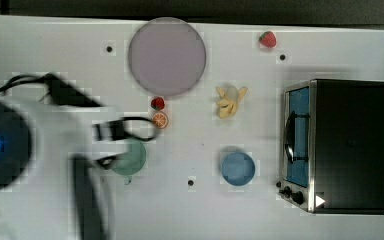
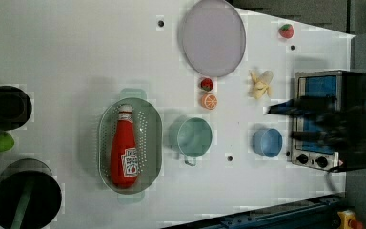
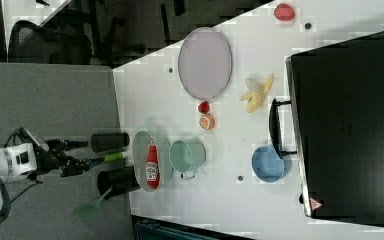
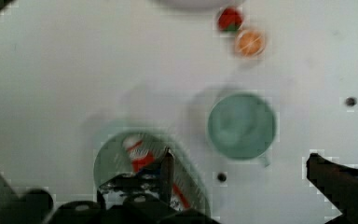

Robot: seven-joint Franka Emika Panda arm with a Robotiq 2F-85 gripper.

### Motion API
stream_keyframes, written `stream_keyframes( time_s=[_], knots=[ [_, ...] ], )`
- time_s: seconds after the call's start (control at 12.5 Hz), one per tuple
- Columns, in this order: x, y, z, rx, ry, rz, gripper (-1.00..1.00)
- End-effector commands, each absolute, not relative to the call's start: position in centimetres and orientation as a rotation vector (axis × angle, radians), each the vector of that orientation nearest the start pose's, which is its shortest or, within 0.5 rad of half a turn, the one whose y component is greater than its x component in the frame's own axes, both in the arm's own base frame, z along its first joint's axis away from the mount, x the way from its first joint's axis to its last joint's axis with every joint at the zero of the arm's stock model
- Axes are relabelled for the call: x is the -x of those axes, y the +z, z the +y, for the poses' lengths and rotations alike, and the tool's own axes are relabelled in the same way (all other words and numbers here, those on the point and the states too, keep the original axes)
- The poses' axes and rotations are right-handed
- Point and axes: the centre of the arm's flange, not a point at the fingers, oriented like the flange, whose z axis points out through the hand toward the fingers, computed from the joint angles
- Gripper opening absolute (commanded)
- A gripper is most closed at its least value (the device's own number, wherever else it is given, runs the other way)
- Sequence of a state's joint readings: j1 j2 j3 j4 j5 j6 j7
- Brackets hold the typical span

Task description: Pick Ketchup from the table and place it in strainer.

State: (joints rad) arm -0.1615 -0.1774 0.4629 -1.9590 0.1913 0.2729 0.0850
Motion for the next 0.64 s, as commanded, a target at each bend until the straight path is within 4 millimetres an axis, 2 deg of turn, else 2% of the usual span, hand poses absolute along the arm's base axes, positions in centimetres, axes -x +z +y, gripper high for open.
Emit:
stream_keyframes(
  time_s=[0.08, 0.24, 0.4, 0.64],
  knots=[
    [-50.5, 56.5, 5.8, 2.787, 0.041, 1.147, 1.00],
    [-50.2, 56.4, 1.8, 2.823, 0.061, 1.196, 1.00],
    [-50.4, 57.0, -0.7, 2.876, 0.002, 1.248, 1.00],
    [-51.0, 58.1, -0.7, 2.890, -0.037, 1.241, 1.00]
  ],
)
